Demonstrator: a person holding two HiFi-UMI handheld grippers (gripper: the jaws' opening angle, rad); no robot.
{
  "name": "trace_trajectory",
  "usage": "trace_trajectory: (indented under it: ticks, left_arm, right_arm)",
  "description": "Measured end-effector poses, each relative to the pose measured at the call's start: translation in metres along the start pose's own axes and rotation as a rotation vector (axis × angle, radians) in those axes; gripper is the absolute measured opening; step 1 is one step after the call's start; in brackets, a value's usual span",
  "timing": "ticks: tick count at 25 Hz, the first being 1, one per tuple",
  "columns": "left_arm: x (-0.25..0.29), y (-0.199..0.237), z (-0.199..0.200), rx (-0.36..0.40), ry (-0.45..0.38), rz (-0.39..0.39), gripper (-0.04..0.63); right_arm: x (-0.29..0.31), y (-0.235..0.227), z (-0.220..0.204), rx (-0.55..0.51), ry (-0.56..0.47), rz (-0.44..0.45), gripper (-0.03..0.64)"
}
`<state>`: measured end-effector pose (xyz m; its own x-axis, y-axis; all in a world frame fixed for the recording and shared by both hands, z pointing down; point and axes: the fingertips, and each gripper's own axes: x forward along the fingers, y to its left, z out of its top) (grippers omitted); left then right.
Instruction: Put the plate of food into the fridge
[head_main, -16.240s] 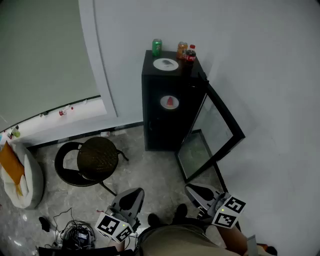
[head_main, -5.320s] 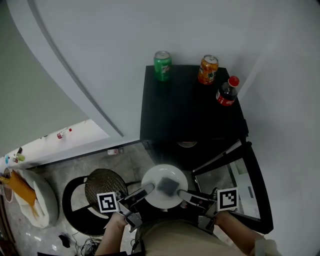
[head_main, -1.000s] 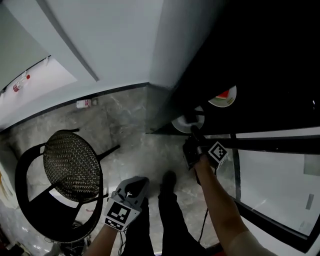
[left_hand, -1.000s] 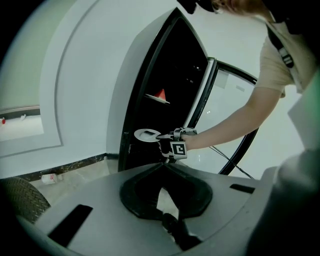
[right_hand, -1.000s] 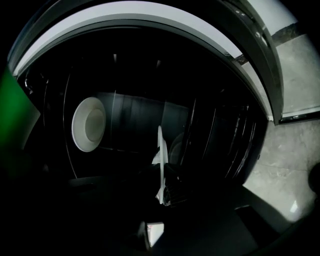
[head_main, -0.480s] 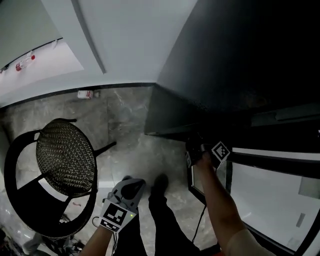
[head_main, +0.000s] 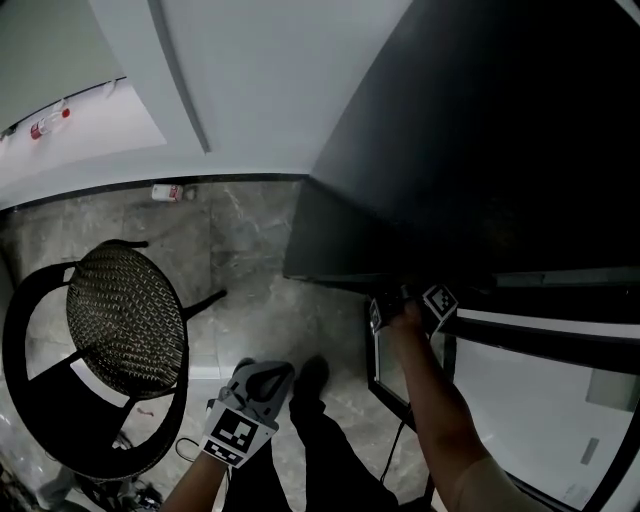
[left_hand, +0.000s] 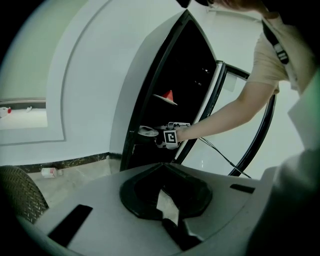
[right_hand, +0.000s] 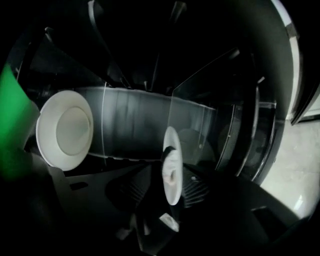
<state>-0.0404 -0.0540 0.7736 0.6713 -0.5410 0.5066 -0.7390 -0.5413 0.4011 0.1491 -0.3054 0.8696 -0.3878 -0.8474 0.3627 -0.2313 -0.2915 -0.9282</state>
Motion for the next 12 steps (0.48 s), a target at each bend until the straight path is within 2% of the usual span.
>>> trace_trajectory:
  ticks: [1,3,8,12]
  left_arm:
    - [0.001,0.001,0.001,0.002,0.0,0.002,0.011]
    - [0.003,0.003,0.003,0.001,0.0,0.004,0.011]
    - [0.012,-0.005,0.004,0.018,0.014,-0.022,0.011]
    - [0.017,-0.013,-0.004,0.037,0.045,-0.044,0.011]
  right_arm:
    - [-0.002,0.001,0.002,-0.005,0.004,0.001,0.171]
    - [-0.008,0.001,0.006,-0.02,0.014,0.001,0.203]
    - [-0.019,-0.003,0.01,-0.074,0.044,-0.022,0.225]
    - [-0.011,0.011,0.017,-0.053,0.011,-0.008,0.225]
